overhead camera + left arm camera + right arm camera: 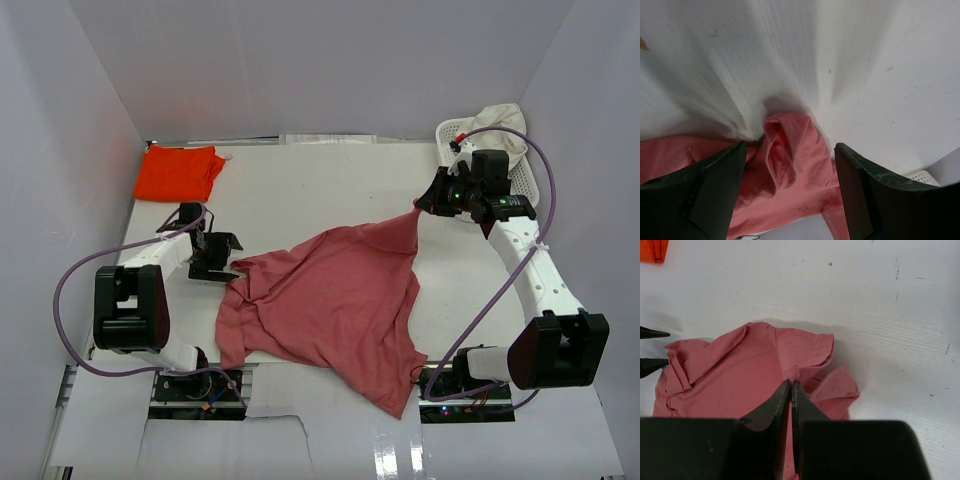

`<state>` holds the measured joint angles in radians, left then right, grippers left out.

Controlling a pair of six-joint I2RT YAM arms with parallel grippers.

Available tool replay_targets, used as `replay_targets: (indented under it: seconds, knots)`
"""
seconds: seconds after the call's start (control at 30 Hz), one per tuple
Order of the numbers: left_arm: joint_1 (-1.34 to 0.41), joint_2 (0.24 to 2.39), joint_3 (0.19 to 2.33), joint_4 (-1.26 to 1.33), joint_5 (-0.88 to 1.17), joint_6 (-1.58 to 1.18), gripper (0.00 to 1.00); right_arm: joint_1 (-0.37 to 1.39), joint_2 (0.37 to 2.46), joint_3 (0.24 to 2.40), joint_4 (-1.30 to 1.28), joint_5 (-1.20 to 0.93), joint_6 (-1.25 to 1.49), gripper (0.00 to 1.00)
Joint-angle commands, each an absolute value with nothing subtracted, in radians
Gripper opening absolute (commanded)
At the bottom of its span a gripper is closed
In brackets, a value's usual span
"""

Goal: Fold and stack the t-shirts
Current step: Flatten out the tshirt

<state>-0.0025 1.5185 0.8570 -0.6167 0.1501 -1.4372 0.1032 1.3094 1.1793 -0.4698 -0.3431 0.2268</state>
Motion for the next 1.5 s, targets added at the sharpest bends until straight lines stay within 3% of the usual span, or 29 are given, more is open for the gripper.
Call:
replay_targets:
  seconds: [0.0, 0.13, 0.17, 0.27, 0.73, 0.77, 0.83, 0.87, 1.07, 1.27, 1.47]
  knots:
    - [0.037, 1.523, 0.856, -0.606, 0.146, -1.479, 0.81, 0.104, 1.279, 1.18, -0.44, -0.356, 0.212, 0.08]
    - [0.06, 1.543, 0.854, -0.597, 0.147, -1.474, 0.74, 0.106, 1.275, 1.177, -0.44, -0.357, 0.212, 0.08]
    - [0.069, 1.551, 0.854, -0.591, 0.149, -1.468, 0.67, 0.106, 1.275, 1.177, -0.44, -0.357, 0.212, 0.08]
    - [0.072, 1.563, 0.857, -0.583, 0.15, -1.463, 0.61, 0.106, 1.276, 1.175, -0.44, -0.356, 0.209, 0.08]
    - [0.072, 1.598, 0.858, -0.564, 0.206, -1.451, 0.53, 0.106, 1.29, 1.172, -0.439, -0.353, 0.207, 0.08]
    - [0.072, 1.595, 0.856, -0.565, 0.204, -1.451, 0.49, 0.106, 1.292, 1.172, -0.437, -0.356, 0.209, 0.08]
    - [0.072, 1.588, 0.856, -0.566, 0.196, -1.451, 0.33, 0.106, 1.29, 1.172, -0.436, -0.359, 0.212, 0.08]
    - [0.074, 1.588, 0.856, -0.568, 0.195, -1.453, 0.19, 0.106, 1.29, 1.172, -0.436, -0.357, 0.21, 0.08]
    - [0.074, 1.575, 0.879, -0.587, 0.187, -1.433, 0.04, 0.106, 1.293, 1.172, -0.434, -0.359, 0.21, 0.08]
    - [0.072, 1.572, 0.975, -0.627, 0.1, -1.281, 0.0, 0.106, 1.319, 1.195, -0.436, -0.359, 0.195, 0.08]
    - [0.066, 1.749, 1.264, -0.696, 0.083, -0.91, 0.0, 0.106, 1.385, 1.291, -0.471, -0.35, 0.167, 0.08]
